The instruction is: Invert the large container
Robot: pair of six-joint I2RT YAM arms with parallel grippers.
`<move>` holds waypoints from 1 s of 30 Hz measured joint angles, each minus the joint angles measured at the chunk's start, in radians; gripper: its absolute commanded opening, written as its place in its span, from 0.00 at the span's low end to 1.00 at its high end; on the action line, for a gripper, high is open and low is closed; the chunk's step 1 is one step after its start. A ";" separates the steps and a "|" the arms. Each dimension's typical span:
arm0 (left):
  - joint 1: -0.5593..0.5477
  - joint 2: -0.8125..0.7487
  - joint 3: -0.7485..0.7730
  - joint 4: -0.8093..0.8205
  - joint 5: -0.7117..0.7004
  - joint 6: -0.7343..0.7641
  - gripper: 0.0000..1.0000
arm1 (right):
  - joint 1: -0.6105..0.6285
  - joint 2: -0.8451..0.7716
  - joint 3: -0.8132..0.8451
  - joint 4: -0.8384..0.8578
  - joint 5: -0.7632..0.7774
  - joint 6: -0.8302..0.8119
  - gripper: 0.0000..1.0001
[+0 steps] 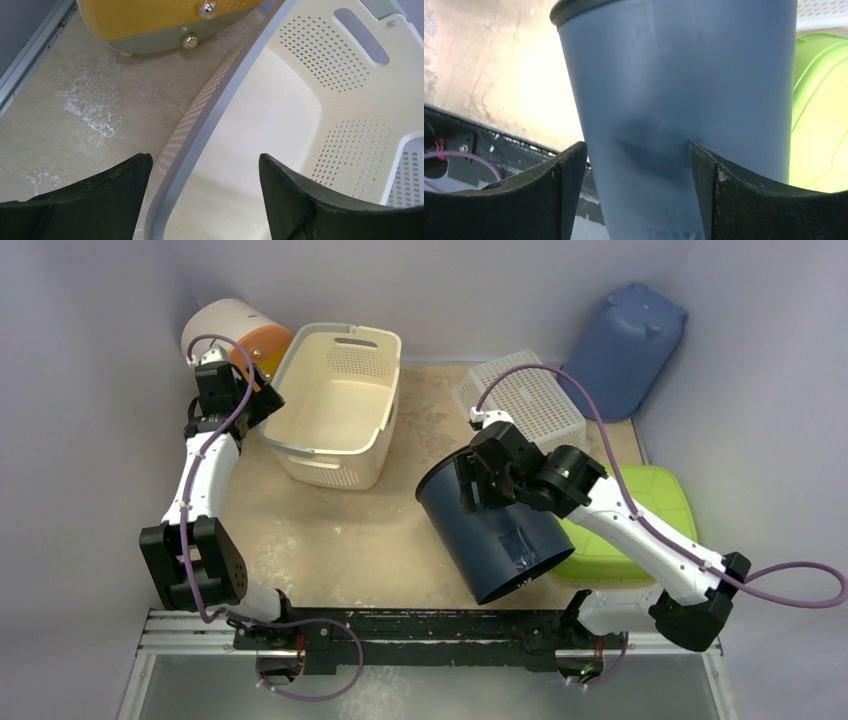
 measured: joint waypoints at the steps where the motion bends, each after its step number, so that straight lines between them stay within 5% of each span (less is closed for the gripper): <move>1: 0.000 0.000 0.000 0.000 0.000 0.000 0.78 | 0.000 0.006 0.000 0.013 0.010 0.000 0.77; 15: 0.000 0.005 0.000 0.000 0.000 0.018 0.78 | -0.062 0.301 0.108 0.343 0.274 -0.127 0.79; 30: 0.000 0.027 0.000 0.004 -0.001 0.019 0.78 | -0.162 0.628 0.304 0.624 0.194 -0.344 0.78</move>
